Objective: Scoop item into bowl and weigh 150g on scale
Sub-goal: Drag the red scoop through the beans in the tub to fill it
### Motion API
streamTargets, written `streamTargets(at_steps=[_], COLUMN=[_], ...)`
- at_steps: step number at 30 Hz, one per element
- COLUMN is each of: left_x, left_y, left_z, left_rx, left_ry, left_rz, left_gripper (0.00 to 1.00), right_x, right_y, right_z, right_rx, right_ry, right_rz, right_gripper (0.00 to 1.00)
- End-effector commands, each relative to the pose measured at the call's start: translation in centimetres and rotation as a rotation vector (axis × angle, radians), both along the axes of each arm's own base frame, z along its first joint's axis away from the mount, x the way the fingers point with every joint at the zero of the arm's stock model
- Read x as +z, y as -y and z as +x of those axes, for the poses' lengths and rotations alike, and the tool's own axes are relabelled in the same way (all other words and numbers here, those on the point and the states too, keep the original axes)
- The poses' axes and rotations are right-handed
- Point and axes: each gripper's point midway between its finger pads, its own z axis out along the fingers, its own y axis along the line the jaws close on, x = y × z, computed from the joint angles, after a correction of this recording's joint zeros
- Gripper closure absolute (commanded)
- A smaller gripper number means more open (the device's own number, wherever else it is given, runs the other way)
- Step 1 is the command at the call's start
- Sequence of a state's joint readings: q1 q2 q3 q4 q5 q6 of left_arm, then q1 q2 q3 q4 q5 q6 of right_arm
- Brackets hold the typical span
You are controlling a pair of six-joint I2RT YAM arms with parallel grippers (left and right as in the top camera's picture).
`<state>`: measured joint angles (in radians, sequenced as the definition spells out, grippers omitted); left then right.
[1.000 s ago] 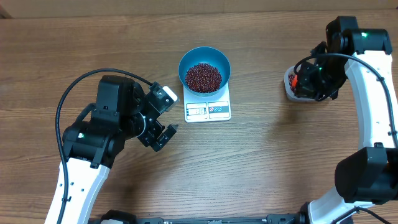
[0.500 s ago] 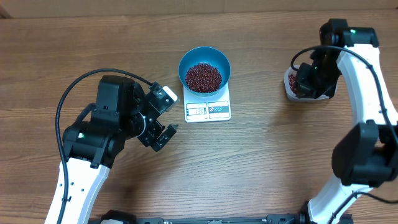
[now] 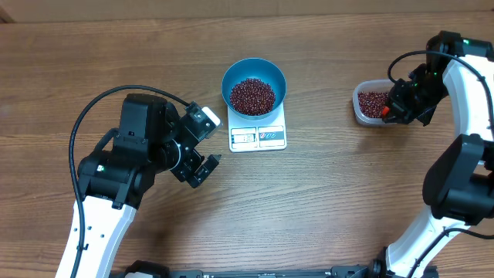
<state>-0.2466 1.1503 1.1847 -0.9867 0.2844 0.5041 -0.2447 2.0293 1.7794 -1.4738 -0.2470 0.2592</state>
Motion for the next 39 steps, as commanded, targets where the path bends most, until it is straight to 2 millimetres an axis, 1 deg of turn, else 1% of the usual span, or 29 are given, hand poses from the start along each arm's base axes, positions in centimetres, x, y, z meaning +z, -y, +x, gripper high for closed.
streamTargets(at_steps=[1,6,16,20,32,39], left_x=[0.9,0.9,0.9,0.9,0.9,0.9], left_y=[0.0,0.0,0.0,0.0,0.0,0.0], left_z=[0.4,0.4,0.4,0.4,0.4,0.4], left_rx=[0.012,0.012,0.012,0.012,0.012,0.012], left_ry=[0.019,0.019,0.019,0.019,0.019,0.019], left_rz=[-0.011,-0.011,-0.011,-0.011,-0.011,-0.011], left_gripper=[0.00,0.00,0.00,0.00,0.00,0.00], right_x=[-0.2,-1.4,-1.5,-1.8,-2.1,-2.1], right_y=[-0.4,-0.1,0.4,1.5,3.3,3.2], right_z=[1.2,2.1,3.5,3.2,3.0,3.3], right_rx=[-0.045,-0.118,-0.202,-0.271,-0.260,-0.256], right_ry=[0.016,0.000,0.036,0.006,0.010,0.021], right_rz=[0.037,0.036,0.019,-0.042,-0.140,-0.142], right_gripper=[0.96,0.96,0.96,0.96,0.96,0.97])
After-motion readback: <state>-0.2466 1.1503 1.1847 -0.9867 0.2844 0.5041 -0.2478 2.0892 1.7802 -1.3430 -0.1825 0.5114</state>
